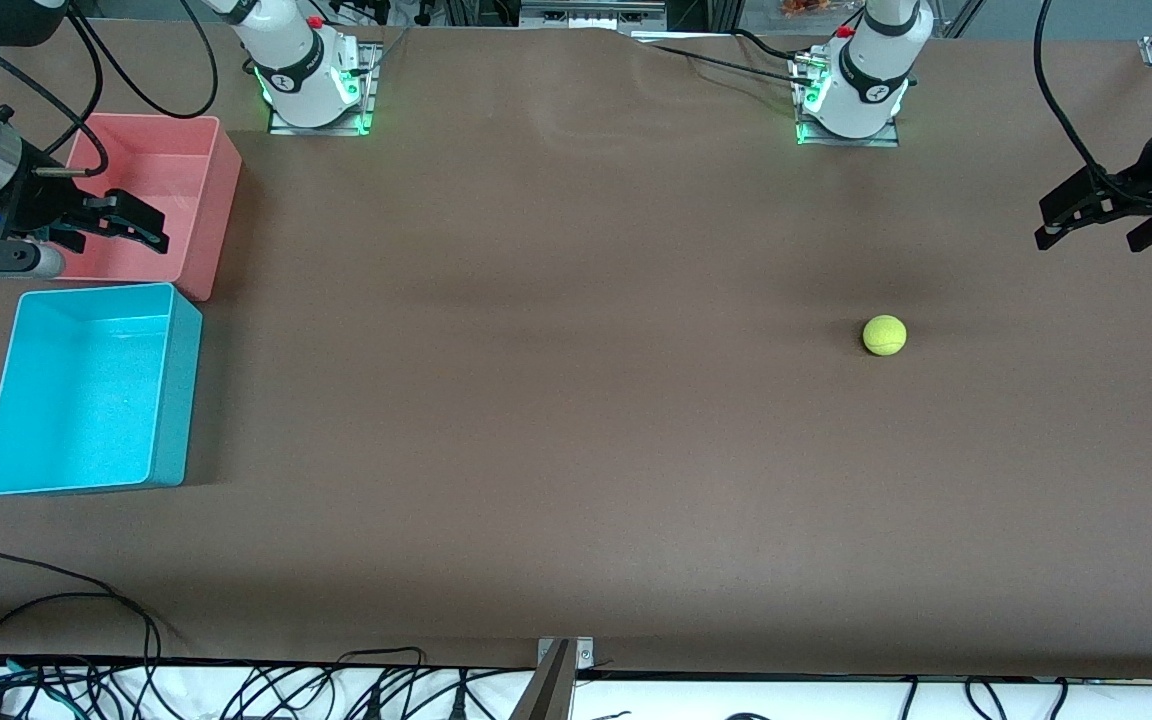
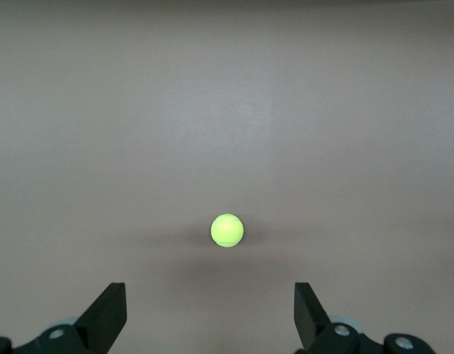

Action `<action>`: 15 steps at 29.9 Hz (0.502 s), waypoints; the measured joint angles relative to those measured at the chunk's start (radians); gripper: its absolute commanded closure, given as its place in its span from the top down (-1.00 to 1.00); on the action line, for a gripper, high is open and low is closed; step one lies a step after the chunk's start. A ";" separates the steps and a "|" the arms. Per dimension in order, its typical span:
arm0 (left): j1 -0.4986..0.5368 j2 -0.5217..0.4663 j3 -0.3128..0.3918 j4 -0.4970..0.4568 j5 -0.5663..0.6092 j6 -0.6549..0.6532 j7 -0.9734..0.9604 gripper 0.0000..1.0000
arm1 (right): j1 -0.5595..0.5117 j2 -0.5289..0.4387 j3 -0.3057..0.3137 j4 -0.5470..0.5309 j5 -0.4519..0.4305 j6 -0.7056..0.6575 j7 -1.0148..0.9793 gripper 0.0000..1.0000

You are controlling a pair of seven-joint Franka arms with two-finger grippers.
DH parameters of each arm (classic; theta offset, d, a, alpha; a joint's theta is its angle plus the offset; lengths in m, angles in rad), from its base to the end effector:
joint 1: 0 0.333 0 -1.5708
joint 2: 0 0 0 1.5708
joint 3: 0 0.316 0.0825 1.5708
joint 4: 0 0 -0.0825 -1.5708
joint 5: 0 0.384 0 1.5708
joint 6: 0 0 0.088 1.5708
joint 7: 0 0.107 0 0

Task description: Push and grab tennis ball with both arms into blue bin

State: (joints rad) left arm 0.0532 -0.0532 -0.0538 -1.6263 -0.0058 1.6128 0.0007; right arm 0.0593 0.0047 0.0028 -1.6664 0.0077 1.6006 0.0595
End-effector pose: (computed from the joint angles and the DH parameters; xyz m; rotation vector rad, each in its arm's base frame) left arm 0.5420 -0.0017 0.6311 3.1380 -0.0018 0.0622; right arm 0.5534 0.0352 0.5793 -3.1362 -0.0033 0.1111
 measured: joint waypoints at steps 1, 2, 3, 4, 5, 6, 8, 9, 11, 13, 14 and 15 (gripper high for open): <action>0.000 0.000 0.000 0.000 0.000 0.000 0.000 1.00 | 0.000 0.000 0.000 0.000 0.000 0.000 0.000 1.00; 0.000 0.000 -0.001 0.000 0.000 0.000 0.000 1.00 | 0.000 0.000 0.000 0.000 0.000 0.000 0.000 1.00; 0.000 0.000 -0.002 0.000 0.000 0.000 0.000 1.00 | 0.000 0.000 0.000 0.000 0.000 0.000 0.000 1.00; 0.000 0.001 -0.002 0.000 0.000 0.000 0.000 1.00 | 0.000 0.000 0.000 0.000 0.000 0.000 0.000 1.00; -0.001 0.002 -0.002 0.000 0.000 -0.001 0.001 1.00 | 0.000 0.000 0.000 0.000 0.000 0.000 0.000 1.00; -0.001 0.003 -0.003 0.000 0.000 -0.001 0.001 1.00 | 0.000 0.000 0.000 0.000 0.000 0.000 0.000 1.00; -0.001 0.009 -0.004 0.000 0.000 -0.001 0.003 1.00 | 0.000 0.000 0.000 0.000 0.000 0.000 0.000 1.00; -0.001 0.010 -0.004 0.000 0.000 -0.001 0.003 1.00 | 0.000 0.000 0.000 0.000 0.000 0.000 0.000 1.00; -0.002 0.011 -0.004 0.000 0.000 -0.001 0.003 1.00 | 0.000 0.000 0.000 0.000 0.000 0.000 0.000 1.00; -0.003 0.012 -0.005 0.000 0.000 -0.001 0.003 1.00 | 0.000 0.000 0.000 0.000 0.000 0.000 0.000 1.00; -0.003 0.012 -0.006 0.000 0.000 -0.001 0.003 1.00 | 0.000 0.000 0.000 0.000 0.000 0.000 0.000 1.00; -0.003 0.013 -0.008 0.000 0.000 -0.001 0.003 1.00 | 0.000 0.000 0.000 0.000 0.000 0.000 0.000 1.00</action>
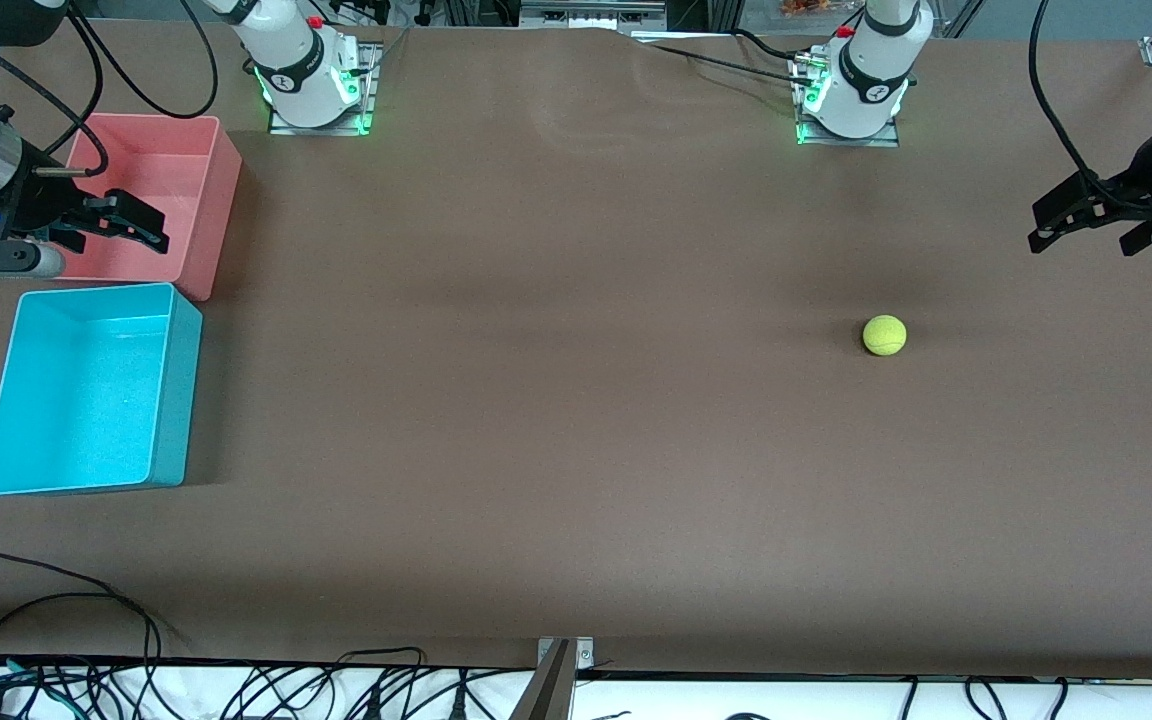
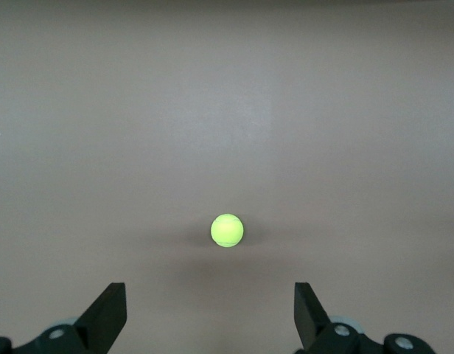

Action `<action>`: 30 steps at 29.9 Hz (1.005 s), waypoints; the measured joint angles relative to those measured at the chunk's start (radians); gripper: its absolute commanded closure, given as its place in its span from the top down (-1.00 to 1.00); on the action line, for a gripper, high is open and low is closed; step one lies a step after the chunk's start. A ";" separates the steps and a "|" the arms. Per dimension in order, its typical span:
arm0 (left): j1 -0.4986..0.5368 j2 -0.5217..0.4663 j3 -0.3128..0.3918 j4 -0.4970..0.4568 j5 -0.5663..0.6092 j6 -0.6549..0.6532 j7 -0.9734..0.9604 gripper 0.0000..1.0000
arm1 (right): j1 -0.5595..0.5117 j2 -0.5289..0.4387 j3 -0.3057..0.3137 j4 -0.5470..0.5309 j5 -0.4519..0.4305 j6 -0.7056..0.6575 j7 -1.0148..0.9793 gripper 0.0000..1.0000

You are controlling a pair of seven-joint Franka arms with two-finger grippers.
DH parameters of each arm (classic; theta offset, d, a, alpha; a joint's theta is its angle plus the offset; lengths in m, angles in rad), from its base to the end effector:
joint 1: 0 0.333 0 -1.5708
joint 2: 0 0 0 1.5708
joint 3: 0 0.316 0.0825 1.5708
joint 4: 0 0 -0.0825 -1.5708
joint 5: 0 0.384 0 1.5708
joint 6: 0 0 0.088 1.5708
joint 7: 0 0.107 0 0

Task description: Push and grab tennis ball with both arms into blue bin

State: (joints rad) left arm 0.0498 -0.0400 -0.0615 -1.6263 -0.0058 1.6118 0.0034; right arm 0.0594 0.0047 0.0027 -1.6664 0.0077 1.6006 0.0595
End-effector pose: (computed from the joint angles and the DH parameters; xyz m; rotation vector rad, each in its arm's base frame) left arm 0.5457 -0.0077 0.6238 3.1378 -0.0234 0.0399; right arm 0.5534 0.0352 0.5793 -3.1362 -0.0033 0.1111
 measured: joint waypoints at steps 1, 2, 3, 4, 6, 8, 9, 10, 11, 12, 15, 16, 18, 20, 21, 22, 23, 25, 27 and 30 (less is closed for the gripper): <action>0.000 0.001 -0.001 0.000 0.000 0.000 0.000 1.00 | 0.000 0.000 0.000 0.000 0.000 0.000 0.000 1.00; 0.000 0.003 -0.002 0.000 0.000 -0.001 0.000 1.00 | 0.000 0.000 0.000 0.000 0.000 0.000 0.000 1.00; 0.000 0.006 -0.002 0.000 0.000 -0.002 0.000 1.00 | 0.000 0.000 0.000 0.000 0.000 0.000 0.000 1.00; 0.000 0.010 -0.003 0.000 0.000 -0.002 0.000 1.00 | 0.000 0.000 0.000 0.000 0.000 0.000 0.000 1.00; 0.000 0.020 -0.002 0.000 0.000 -0.002 0.000 1.00 | 0.000 0.000 0.000 0.000 0.000 0.000 0.000 1.00; 0.001 0.031 -0.002 0.000 0.000 -0.002 0.000 1.00 | 0.000 0.000 0.000 0.000 0.000 0.000 0.000 1.00; 0.001 0.037 -0.002 0.000 0.000 -0.002 0.000 1.00 | 0.000 0.000 0.000 0.000 0.000 0.000 0.000 1.00; 0.001 0.042 -0.002 0.000 0.000 -0.002 0.000 1.00 | 0.000 0.000 0.000 0.000 0.000 0.000 0.000 1.00; 0.001 0.048 -0.002 0.000 0.000 -0.002 0.000 1.00 | 0.000 0.000 0.000 0.000 0.000 0.000 0.000 1.00; 0.002 0.054 -0.002 0.000 0.000 -0.002 0.000 1.00 | 0.000 0.000 0.000 0.000 0.000 0.000 0.000 1.00; 0.002 0.070 -0.002 -0.002 0.000 0.001 0.000 1.00 | 0.000 0.000 0.000 0.000 0.000 0.000 0.000 1.00; 0.002 0.075 -0.002 -0.005 0.000 0.005 0.000 1.00 | 0.000 0.000 0.000 0.000 0.000 0.000 0.000 1.00; 0.002 0.083 -0.002 -0.024 0.000 0.028 0.000 1.00 | 0.000 0.000 0.000 0.000 0.000 0.000 0.000 1.00; 0.002 0.088 -0.002 -0.056 0.000 0.068 0.000 1.00 | 0.000 0.000 0.000 0.000 0.000 0.000 0.000 1.00; 0.002 0.090 -0.002 -0.079 0.000 0.094 0.000 1.00 | 0.000 0.000 0.000 0.000 0.000 0.000 0.000 1.00; 0.003 0.092 -0.002 -0.100 0.000 0.115 0.000 1.00 | 0.000 0.000 0.000 0.000 0.000 0.000 0.000 1.00; 0.003 0.094 -0.001 -0.125 0.000 0.139 0.000 1.00 | 0.000 0.000 0.000 0.000 0.000 0.000 0.000 1.00; 0.003 0.097 -0.001 -0.175 0.000 0.184 0.000 1.00 | 0.000 0.000 0.000 0.000 0.000 0.000 0.000 1.00; 0.003 0.101 0.000 -0.225 0.000 0.233 0.000 1.00 | 0.000 0.000 0.000 0.000 0.000 0.000 0.000 1.00; 0.003 0.104 0.002 -0.293 0.000 0.307 0.000 1.00 | 0.000 0.000 0.000 0.000 0.000 0.000 0.000 1.00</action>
State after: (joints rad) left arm 0.0529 0.0638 -0.0593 -1.9189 -0.0057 1.9189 0.0034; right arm 0.0594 0.0047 0.0028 -1.6661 0.0077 1.6006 0.0595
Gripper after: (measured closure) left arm 0.000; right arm 0.000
